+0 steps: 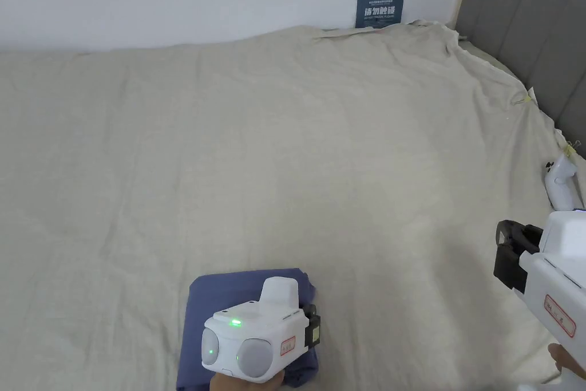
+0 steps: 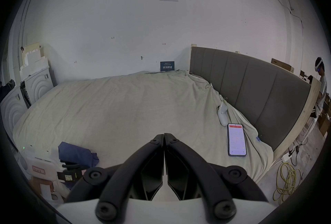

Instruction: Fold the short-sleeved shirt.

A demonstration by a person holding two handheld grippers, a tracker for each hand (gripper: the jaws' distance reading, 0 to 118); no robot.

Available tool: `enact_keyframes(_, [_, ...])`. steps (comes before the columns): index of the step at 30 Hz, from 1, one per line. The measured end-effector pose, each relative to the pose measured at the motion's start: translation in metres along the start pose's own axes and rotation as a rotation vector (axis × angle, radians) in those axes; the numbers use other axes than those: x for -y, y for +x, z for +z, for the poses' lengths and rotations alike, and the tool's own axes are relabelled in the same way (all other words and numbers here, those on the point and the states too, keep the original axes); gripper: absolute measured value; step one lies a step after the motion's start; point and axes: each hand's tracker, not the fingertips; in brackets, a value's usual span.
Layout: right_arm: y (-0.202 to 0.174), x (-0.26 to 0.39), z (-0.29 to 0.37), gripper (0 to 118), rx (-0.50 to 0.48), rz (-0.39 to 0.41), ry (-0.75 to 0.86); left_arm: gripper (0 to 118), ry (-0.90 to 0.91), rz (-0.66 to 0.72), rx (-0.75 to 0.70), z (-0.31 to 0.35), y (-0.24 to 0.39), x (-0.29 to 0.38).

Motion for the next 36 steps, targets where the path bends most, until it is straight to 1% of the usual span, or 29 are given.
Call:
enact_keyframes(2, [-0.003, -0.004, 0.001, 0, -0.006, 0.004, 0.011, 0, 0.037, 0.015, 0.02, 0.013, -0.001, -0.011])
enact_keyframes(7, [-0.017, -0.016, 0.006, 0, -0.028, 0.011, 0.06, 0, 0.192, 0.003, 0.018, 0.063, -0.005, -0.045])
enact_keyframes(15, [-0.04, -0.032, 0.014, 0, -0.069, 0.027, 0.131, 0, 0.414, -0.035, -0.065, 0.142, -0.027, -0.092])
enact_keyframes(19, [-0.051, -0.036, 0.017, 0, -0.077, 0.031, 0.178, 0, 0.525, -0.052, -0.148, 0.178, -0.045, -0.101])
enact_keyframes(21, [-0.057, -0.037, 0.019, 0, -0.079, 0.033, 0.199, 0, 0.577, -0.038, -0.151, 0.192, -0.058, -0.101])
enact_keyframes(22, [-0.059, -0.037, 0.019, 0, -0.08, 0.033, 0.211, 0, 0.602, -0.034, -0.167, 0.198, -0.063, -0.101])
enact_keyframes(27, [-0.07, -0.039, 0.022, 0, -0.08, 0.042, 0.26, 0, 0.694, -0.096, -0.366, 0.22, -0.086, -0.088])
enact_keyframes(31, [-0.076, -0.038, 0.022, 0, -0.084, 0.045, 0.277, 0, 0.729, -0.095, -0.493, 0.229, -0.105, -0.074])
enact_keyframes(33, [-0.077, -0.037, 0.022, 0, -0.085, 0.051, 0.283, 0, 0.733, -0.098, -0.541, 0.232, -0.112, -0.067])
enact_keyframes(36, [-0.078, -0.035, 0.018, 0, -0.093, 0.056, 0.282, 0, 0.744, -0.067, -0.561, 0.236, -0.12, -0.059])
